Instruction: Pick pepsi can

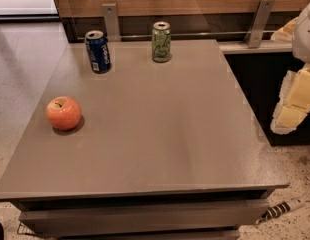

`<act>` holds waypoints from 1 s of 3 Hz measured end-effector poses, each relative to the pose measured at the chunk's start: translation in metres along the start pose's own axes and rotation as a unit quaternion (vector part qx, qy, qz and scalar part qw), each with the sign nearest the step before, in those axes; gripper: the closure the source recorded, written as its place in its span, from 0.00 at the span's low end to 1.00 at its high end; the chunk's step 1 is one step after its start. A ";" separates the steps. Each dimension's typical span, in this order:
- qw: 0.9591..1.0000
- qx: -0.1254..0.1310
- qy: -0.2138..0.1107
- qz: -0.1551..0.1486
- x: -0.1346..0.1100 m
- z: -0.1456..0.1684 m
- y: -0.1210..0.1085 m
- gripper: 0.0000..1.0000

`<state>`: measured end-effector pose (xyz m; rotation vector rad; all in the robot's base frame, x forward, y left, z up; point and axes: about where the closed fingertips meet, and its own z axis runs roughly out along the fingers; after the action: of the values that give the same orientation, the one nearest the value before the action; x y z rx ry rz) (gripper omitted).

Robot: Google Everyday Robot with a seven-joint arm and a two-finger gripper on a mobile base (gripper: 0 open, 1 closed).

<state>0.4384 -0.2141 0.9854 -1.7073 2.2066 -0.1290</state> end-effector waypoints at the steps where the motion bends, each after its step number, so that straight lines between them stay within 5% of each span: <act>1: 1.000 0.000 0.000 0.000 0.000 0.000 0.000 0.00; 2: 0.999 0.016 -0.030 0.008 -0.007 0.006 -0.009 0.00; 3: 0.993 0.031 -0.105 0.043 -0.030 0.032 -0.015 0.00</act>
Offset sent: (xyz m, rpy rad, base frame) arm 0.0548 0.0210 -0.0091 0.2383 -0.1870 -0.0199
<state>0.4688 -0.1849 0.9662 -1.5148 2.0947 0.0045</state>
